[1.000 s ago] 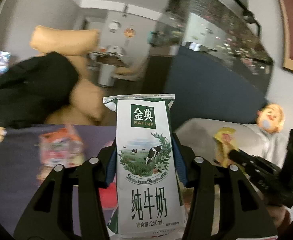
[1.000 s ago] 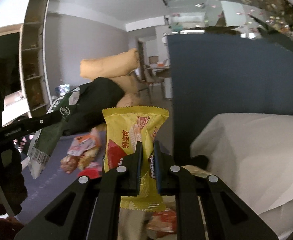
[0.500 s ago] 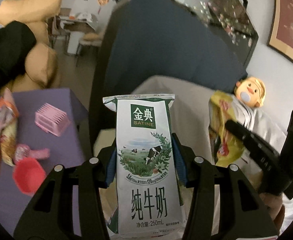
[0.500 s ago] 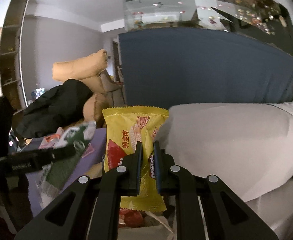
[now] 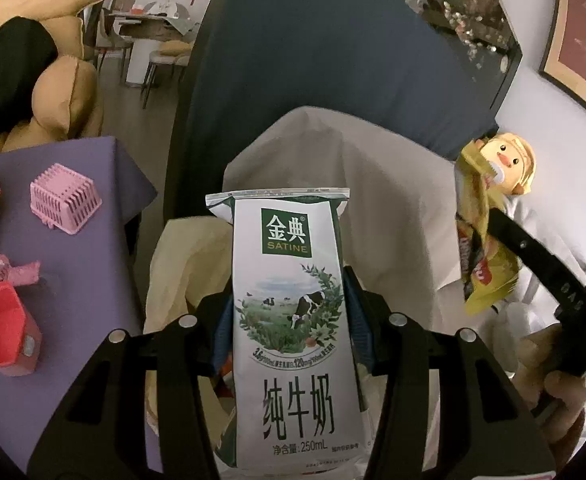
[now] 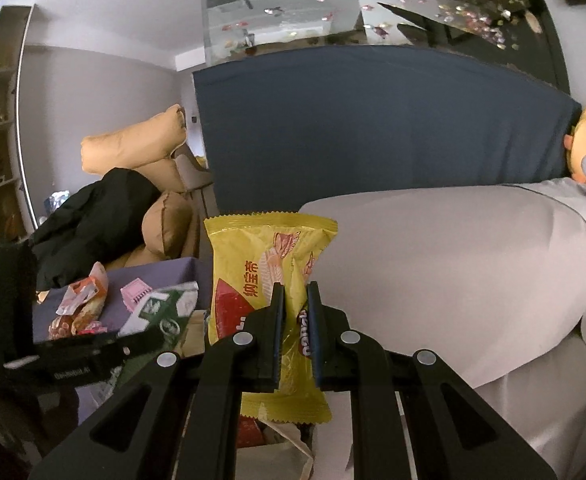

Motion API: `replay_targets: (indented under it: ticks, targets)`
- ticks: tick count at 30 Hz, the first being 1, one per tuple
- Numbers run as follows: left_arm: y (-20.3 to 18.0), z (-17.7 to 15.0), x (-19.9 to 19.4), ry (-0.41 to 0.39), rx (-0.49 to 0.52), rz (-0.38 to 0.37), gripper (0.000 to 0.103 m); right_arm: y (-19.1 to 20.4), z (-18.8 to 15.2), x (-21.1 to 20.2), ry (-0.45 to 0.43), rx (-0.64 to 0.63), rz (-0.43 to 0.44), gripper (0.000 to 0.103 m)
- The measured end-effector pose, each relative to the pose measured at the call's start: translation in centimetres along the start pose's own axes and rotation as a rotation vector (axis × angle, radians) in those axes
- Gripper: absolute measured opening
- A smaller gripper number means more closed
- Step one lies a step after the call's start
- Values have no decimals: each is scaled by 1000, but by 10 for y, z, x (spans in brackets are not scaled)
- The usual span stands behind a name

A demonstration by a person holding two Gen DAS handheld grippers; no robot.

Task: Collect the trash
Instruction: 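Drop the milk carton into the trash bag with the left gripper while the right holds the yellow bag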

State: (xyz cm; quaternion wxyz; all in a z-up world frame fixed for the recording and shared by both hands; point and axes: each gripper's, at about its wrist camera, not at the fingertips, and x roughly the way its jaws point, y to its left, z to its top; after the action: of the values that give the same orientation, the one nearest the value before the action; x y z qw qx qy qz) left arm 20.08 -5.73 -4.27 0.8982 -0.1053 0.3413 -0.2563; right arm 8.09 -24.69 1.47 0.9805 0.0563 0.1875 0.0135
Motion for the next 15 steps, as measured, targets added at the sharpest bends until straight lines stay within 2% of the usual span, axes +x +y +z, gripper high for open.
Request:
replay_targets:
  ticks: [4, 8, 12, 15]
  targets:
    - [3, -1, 10, 13, -11, -10, 46, 0, -3, 3, 7, 6, 2, 12]
    - [9, -2, 18, 51, -12, -9, 55, 0, -6, 7, 11, 24, 11, 12]
    - [27, 1, 7, 64, -63, 18, 57, 5, -11, 12, 28, 26, 38, 12]
    - [38, 3, -10, 51, -54, 60, 57, 18, -15, 19, 53, 15, 80, 12]
